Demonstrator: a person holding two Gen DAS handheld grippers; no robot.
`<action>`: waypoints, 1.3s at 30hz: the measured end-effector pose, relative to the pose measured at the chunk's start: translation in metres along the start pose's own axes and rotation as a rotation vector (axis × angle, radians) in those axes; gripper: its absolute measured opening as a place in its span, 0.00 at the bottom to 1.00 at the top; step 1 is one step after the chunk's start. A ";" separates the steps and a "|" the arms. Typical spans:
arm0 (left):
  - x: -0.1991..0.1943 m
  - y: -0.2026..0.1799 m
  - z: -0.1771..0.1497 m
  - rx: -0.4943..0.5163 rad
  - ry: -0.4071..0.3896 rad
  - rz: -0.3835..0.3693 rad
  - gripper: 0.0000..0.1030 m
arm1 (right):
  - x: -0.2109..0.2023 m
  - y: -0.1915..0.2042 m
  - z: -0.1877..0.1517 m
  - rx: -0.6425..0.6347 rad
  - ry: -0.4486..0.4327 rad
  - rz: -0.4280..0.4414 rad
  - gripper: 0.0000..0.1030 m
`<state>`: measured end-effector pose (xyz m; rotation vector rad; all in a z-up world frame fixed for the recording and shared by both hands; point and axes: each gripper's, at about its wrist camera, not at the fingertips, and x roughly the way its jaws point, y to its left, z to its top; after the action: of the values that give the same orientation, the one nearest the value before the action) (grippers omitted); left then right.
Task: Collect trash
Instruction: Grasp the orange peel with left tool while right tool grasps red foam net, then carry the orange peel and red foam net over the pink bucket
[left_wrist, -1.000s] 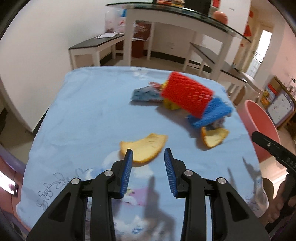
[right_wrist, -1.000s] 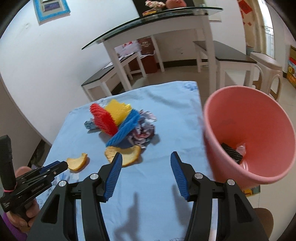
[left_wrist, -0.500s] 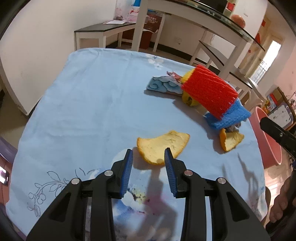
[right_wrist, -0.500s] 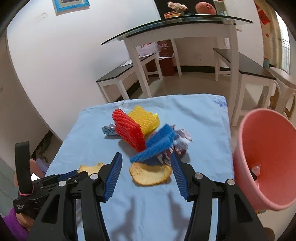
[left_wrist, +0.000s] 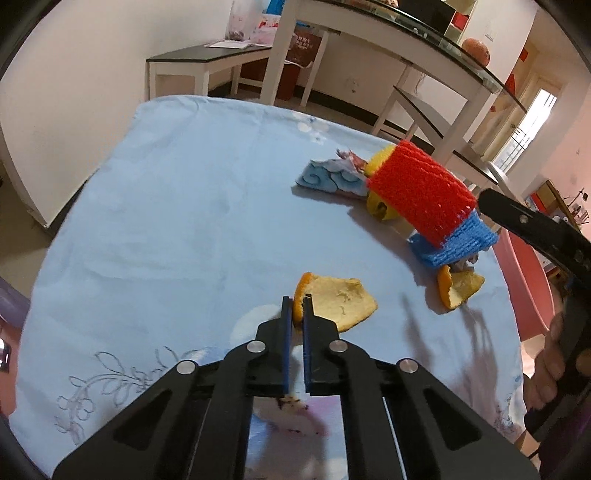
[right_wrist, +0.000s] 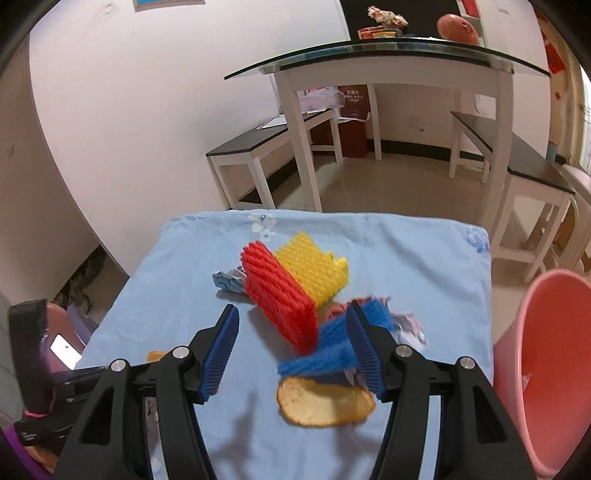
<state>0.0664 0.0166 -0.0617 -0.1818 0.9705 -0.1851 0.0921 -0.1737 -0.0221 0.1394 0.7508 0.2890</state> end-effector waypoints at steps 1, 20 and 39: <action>-0.001 0.002 0.000 -0.002 -0.003 0.004 0.04 | 0.003 0.002 0.002 -0.008 -0.003 -0.003 0.58; -0.023 0.006 0.002 -0.019 -0.058 0.000 0.04 | -0.002 -0.005 -0.005 0.095 0.035 0.075 0.08; -0.056 -0.056 0.013 0.102 -0.139 -0.057 0.04 | -0.082 -0.032 -0.027 0.163 -0.065 0.005 0.08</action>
<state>0.0421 -0.0238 0.0039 -0.1268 0.8158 -0.2700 0.0233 -0.2288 0.0040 0.3033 0.7090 0.2266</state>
